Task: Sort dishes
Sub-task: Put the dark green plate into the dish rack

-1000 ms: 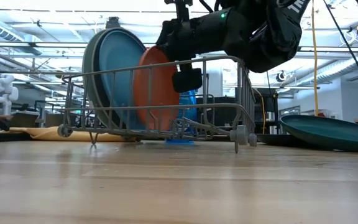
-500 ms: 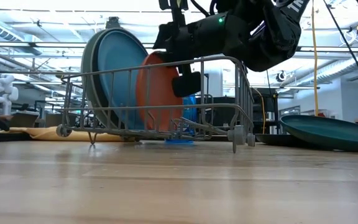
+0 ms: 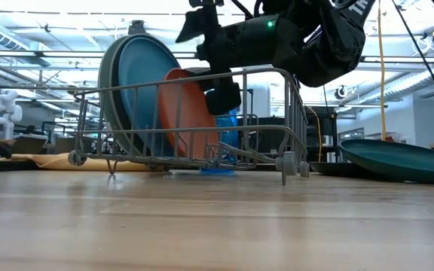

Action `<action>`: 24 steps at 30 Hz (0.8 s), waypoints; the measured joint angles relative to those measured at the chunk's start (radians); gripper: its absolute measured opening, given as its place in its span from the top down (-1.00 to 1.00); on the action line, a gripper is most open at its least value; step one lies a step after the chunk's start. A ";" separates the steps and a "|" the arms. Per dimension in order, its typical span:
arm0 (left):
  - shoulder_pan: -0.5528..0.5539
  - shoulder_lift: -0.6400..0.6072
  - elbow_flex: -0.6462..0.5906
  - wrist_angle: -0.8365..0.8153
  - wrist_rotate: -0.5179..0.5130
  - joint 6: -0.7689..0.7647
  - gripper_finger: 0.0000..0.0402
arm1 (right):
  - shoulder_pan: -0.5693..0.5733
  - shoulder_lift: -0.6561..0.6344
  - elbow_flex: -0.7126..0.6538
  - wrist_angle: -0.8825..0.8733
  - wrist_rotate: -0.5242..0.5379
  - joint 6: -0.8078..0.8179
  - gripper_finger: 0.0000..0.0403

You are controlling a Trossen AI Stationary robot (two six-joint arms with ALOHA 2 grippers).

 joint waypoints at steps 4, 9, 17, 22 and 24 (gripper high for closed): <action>0.000 0.000 0.000 -0.001 0.000 0.000 0.39 | 0.000 0.002 -0.001 0.030 -0.052 -0.068 -0.22; 0.000 0.000 0.000 -0.002 0.000 0.000 0.39 | 0.000 0.002 -0.001 0.063 -0.120 -0.140 -0.29; 0.000 0.009 0.000 -0.002 -0.025 0.000 0.39 | -0.011 0.000 0.026 0.173 -0.319 -0.288 -0.28; 0.000 0.018 0.000 0.001 -0.031 -0.004 0.39 | -0.025 -0.002 0.082 0.169 -0.449 -0.312 -0.27; 0.000 0.024 0.000 0.001 -0.032 -0.005 0.39 | -0.028 -0.002 0.115 0.169 -0.546 -0.328 -0.27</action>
